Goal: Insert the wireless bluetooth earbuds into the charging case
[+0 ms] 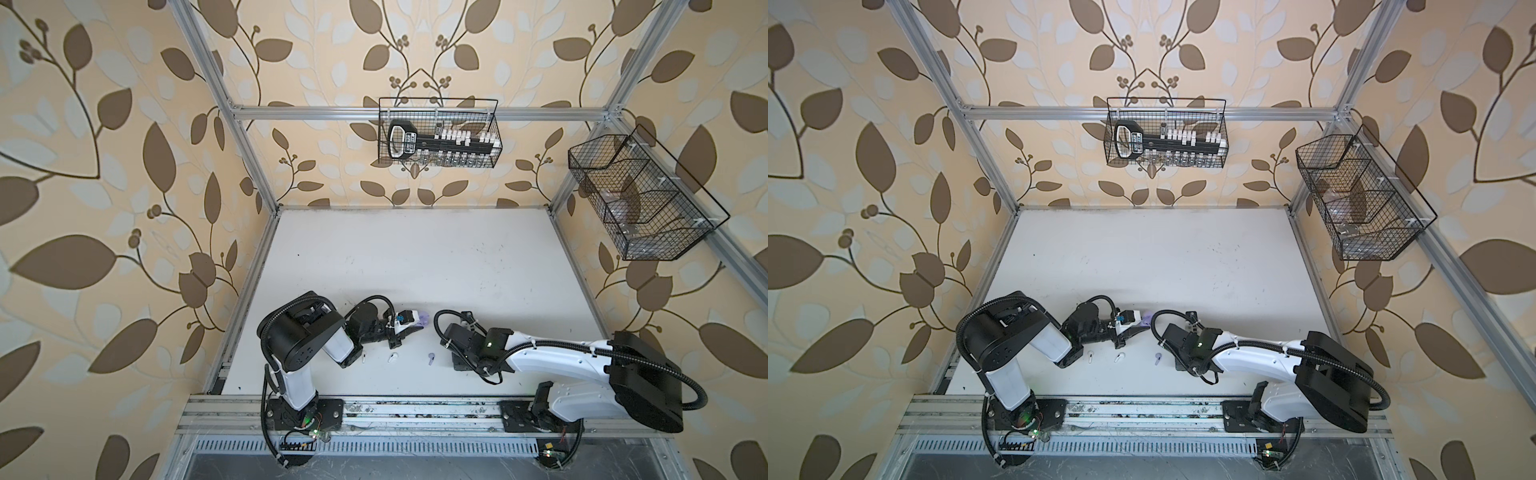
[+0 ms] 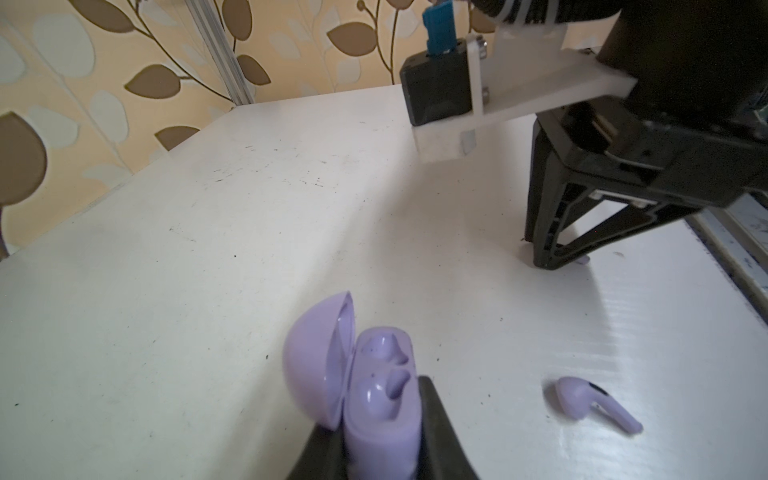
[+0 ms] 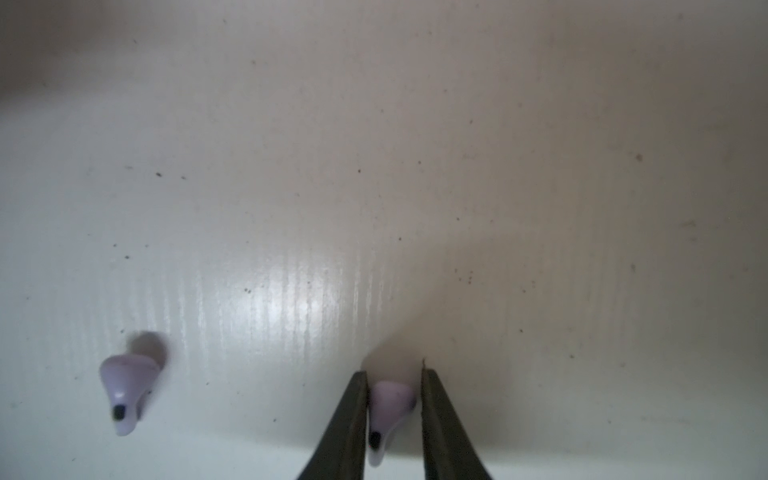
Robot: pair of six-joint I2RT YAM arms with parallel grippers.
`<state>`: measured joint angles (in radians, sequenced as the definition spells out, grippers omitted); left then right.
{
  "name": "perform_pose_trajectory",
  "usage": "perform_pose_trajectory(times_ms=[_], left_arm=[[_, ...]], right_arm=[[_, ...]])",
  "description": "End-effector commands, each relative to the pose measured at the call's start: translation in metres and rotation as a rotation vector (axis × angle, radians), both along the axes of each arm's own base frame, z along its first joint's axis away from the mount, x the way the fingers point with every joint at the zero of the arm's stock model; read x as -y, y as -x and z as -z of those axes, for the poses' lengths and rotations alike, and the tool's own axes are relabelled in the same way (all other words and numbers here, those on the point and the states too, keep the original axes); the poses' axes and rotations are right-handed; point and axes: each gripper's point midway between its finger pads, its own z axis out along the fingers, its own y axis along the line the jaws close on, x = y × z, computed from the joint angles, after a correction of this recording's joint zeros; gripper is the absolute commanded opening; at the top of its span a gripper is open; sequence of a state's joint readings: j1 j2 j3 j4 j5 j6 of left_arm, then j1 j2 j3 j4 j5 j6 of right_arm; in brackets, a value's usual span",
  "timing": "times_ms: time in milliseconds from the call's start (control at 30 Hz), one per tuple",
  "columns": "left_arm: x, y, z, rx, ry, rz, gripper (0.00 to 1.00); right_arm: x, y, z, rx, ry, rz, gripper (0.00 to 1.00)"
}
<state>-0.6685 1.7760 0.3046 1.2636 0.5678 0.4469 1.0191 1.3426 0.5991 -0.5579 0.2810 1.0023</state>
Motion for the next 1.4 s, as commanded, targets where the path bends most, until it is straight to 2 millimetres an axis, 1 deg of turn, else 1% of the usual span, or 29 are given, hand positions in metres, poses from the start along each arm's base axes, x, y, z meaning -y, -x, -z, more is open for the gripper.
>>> perform_pose_trajectory(times_ms=[0, 433, 500, 667, 900, 1033, 1367], left_arm=[[0.003, -0.001, -0.014, 0.072, 0.037, 0.012, 0.03], [0.003, 0.000, -0.014, 0.073, 0.039, 0.012, 0.03], [0.003, 0.000, -0.014, 0.073, 0.039, 0.013, 0.03], [0.003, 0.000, -0.013, 0.072, 0.038, 0.012, 0.03], [0.003, 0.000, -0.013, 0.070, 0.039, 0.013, 0.03], [0.003, -0.001, -0.013, 0.069, 0.039, 0.008, 0.03], [0.003, -0.001, -0.013, 0.072, 0.040, 0.010, 0.03]], right_arm=[[-0.003, -0.002, -0.002, -0.003, 0.009, 0.010, 0.23], [-0.005, 0.000, -0.002, -0.004, 0.012, 0.006, 0.21], [-0.005, 0.001, -0.001, -0.006, 0.014, 0.002, 0.19], [-0.005, 0.001, -0.002, -0.004, 0.017, -0.001, 0.18], [-0.009, -0.004, -0.011, 0.022, -0.004, -0.009, 0.17], [-0.013, -0.011, -0.019, 0.057, -0.021, -0.004, 0.15], [-0.020, -0.027, -0.037, 0.134, -0.084, 0.016, 0.15]])
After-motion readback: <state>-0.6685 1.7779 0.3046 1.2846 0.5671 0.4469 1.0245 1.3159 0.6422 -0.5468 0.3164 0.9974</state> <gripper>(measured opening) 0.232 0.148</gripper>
